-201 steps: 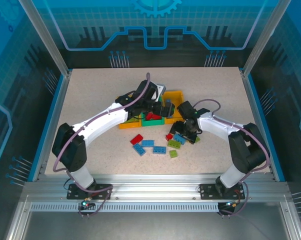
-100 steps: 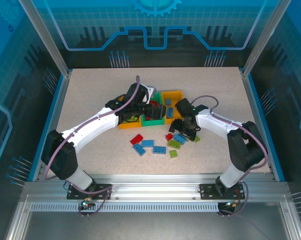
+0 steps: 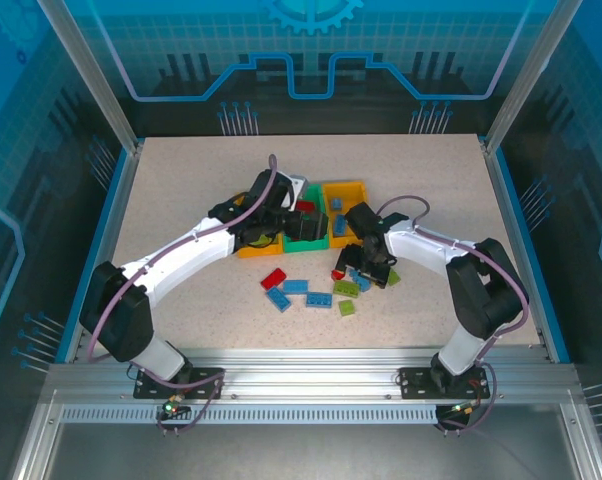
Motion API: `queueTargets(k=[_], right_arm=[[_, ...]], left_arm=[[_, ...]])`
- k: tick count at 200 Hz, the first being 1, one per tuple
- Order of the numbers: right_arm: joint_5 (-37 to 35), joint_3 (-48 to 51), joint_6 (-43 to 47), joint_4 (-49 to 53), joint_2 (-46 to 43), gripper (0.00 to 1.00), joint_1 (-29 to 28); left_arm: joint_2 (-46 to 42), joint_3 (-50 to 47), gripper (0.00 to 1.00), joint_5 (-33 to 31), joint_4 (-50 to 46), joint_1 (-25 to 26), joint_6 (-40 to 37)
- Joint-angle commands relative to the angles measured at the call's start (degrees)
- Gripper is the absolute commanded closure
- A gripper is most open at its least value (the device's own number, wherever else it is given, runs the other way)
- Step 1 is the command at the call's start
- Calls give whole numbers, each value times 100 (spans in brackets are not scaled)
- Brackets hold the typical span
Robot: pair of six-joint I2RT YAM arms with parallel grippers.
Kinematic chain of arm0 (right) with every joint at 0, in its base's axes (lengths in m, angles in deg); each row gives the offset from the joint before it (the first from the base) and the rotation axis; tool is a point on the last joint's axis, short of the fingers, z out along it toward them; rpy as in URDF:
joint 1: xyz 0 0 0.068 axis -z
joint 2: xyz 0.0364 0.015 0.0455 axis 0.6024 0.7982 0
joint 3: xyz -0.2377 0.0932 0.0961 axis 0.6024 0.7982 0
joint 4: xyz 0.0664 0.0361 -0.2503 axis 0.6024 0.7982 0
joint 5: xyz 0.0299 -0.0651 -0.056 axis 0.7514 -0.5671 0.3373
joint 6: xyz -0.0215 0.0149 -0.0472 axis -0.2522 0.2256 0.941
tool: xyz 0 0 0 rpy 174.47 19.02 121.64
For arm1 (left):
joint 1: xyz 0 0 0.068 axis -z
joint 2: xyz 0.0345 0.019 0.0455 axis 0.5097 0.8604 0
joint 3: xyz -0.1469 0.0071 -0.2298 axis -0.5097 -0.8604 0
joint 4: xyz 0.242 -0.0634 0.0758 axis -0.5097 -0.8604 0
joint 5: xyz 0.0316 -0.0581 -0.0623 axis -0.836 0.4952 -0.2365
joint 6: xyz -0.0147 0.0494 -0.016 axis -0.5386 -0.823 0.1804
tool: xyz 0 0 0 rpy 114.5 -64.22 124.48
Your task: Sort the legos into containers by color
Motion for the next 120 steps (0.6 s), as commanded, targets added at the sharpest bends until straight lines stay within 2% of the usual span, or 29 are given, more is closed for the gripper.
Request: queueTargets(k=[1, 29, 46, 73, 120], right_arm=[[-110, 110, -148, 128, 118, 19, -74], [-146, 125, -141, 147, 96, 20, -56], [-194, 143, -34, 148, 66, 23, -61], [-543, 156, 388, 306, -23, 31, -130], [-777, 337, 999, 384, -92, 33, -214]], left_arm=[[-228, -106, 1, 3, 104, -80, -16], [-265, -151, 1, 0, 75, -109, -34], [-298, -198, 1, 2, 80, -112, -30], [-345, -271, 1, 8, 102, -119, 1], [-336, -294, 1, 62, 124, -134, 89]])
